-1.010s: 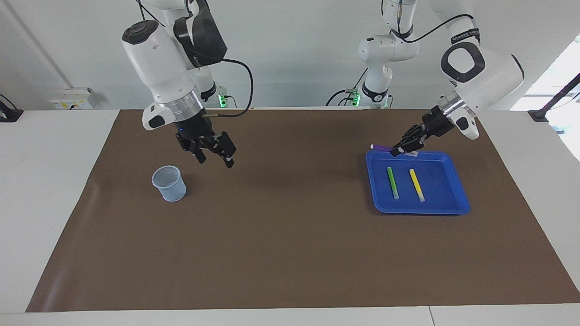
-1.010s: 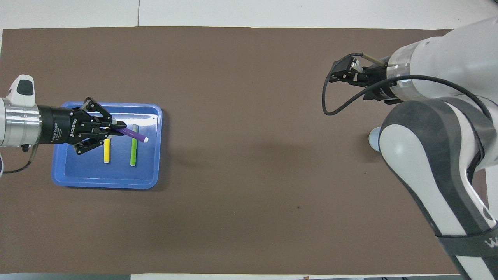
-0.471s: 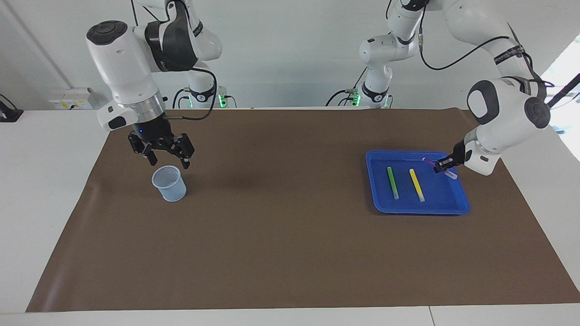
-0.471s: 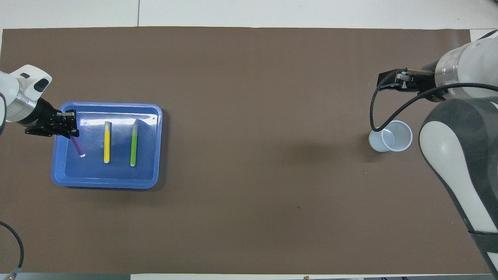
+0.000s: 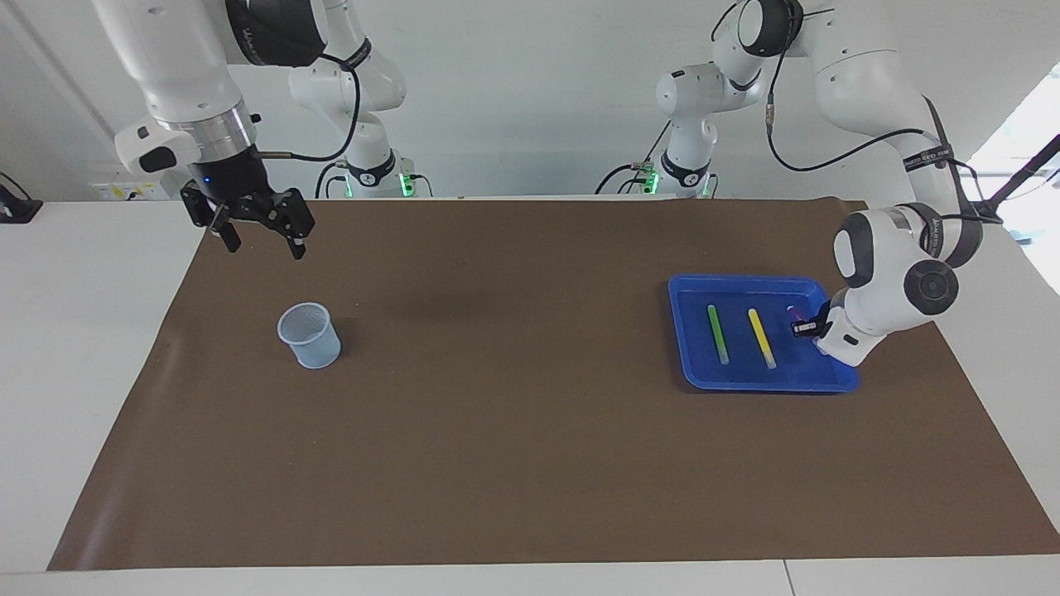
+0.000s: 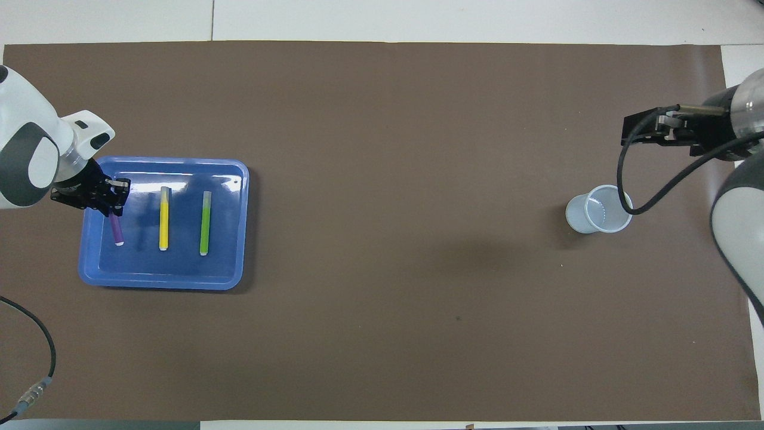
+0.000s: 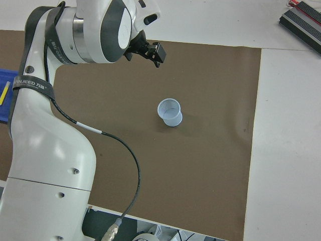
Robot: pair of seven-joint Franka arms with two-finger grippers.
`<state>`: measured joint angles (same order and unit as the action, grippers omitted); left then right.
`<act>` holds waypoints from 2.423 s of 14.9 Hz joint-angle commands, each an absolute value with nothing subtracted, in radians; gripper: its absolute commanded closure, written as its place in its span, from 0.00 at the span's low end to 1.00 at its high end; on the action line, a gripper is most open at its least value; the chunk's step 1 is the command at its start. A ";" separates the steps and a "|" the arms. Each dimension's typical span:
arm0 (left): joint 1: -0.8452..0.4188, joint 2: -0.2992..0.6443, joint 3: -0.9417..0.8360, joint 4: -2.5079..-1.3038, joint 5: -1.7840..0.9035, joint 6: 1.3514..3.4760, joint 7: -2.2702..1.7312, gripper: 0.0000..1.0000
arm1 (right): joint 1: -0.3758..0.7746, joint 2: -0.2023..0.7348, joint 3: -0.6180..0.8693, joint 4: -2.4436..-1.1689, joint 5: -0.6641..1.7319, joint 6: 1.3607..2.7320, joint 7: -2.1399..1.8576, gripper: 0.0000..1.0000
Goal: Right arm passes pens to left for tray arrangement
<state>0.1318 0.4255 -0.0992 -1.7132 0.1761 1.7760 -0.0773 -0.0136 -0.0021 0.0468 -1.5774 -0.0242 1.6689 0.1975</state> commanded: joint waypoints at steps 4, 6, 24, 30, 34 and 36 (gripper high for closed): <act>0.118 0.437 -0.094 -1.724 0.198 1.766 -0.078 1.00 | 0.038 -0.032 -0.026 -1.572 -0.018 1.537 0.153 0.00; 0.124 0.431 -0.092 -1.743 0.198 1.775 -0.080 1.00 | 0.038 -0.037 -0.029 -1.572 -0.018 1.526 0.132 0.00; 0.150 0.313 -0.100 -1.752 0.173 1.783 -0.095 0.00 | 0.040 -0.051 -0.023 -1.580 0.014 1.517 0.097 0.00; 0.138 0.065 -0.098 -1.756 0.054 1.735 -0.112 0.00 | 0.038 -0.058 -0.021 -1.586 0.014 1.517 0.089 0.00; 0.138 -0.060 -0.100 -1.764 0.028 1.625 -0.101 0.00 | 0.029 -0.058 -0.021 -1.588 0.014 1.508 0.091 0.00; 0.121 -0.084 -0.100 -1.779 0.028 1.602 -0.104 0.00 | 0.025 -0.058 -0.026 -1.589 0.014 1.508 0.091 0.00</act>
